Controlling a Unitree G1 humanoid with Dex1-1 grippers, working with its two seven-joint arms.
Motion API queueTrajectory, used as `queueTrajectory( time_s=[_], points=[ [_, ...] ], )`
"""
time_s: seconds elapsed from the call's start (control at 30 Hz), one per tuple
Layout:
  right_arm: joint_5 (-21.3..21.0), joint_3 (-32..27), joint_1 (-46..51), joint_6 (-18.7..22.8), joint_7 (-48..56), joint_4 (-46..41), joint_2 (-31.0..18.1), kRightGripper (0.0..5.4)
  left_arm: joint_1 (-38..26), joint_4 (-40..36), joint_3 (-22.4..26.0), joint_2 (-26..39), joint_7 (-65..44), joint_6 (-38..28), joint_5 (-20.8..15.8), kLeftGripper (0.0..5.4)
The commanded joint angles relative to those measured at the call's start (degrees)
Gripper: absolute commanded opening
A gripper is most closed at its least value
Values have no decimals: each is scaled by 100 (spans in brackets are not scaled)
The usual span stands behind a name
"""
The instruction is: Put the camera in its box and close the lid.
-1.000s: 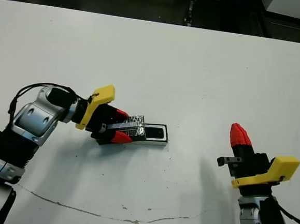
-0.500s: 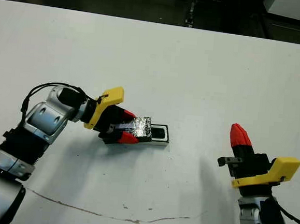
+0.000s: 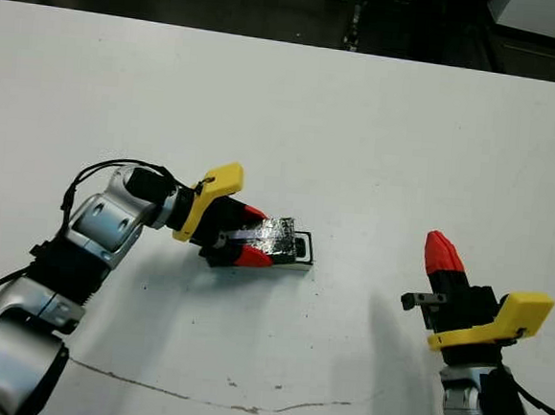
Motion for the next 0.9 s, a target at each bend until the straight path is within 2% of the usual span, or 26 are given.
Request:
queueTrajectory(
  time_s=[0.03, 0.2, 0.37, 0.57, 0.9],
  points=[
    [27, -33, 56, 40, -9, 17, -37, 0, 267, 302, -422, -545, -122, 10, 21, 316],
    [8, -32, 57, 121, -82, -28, -23, 0, 140, 528, -539, -810, -64, 57, 141, 316],
    [-58, -18, 59, 122, -125, -47, -42, 0, 175, 788, -597, -1077, 44, -433, 286, 316],
    [-2, -57, 44, 91, -73, -5, -73, 0, 180, 1053, -626, -1260, 23, -648, 372, 316],
    [92, -61, 13, 95, -34, 29, -60, 0, 144, 1114, -732, -1269, 96, -475, 563, 316]
  ],
)
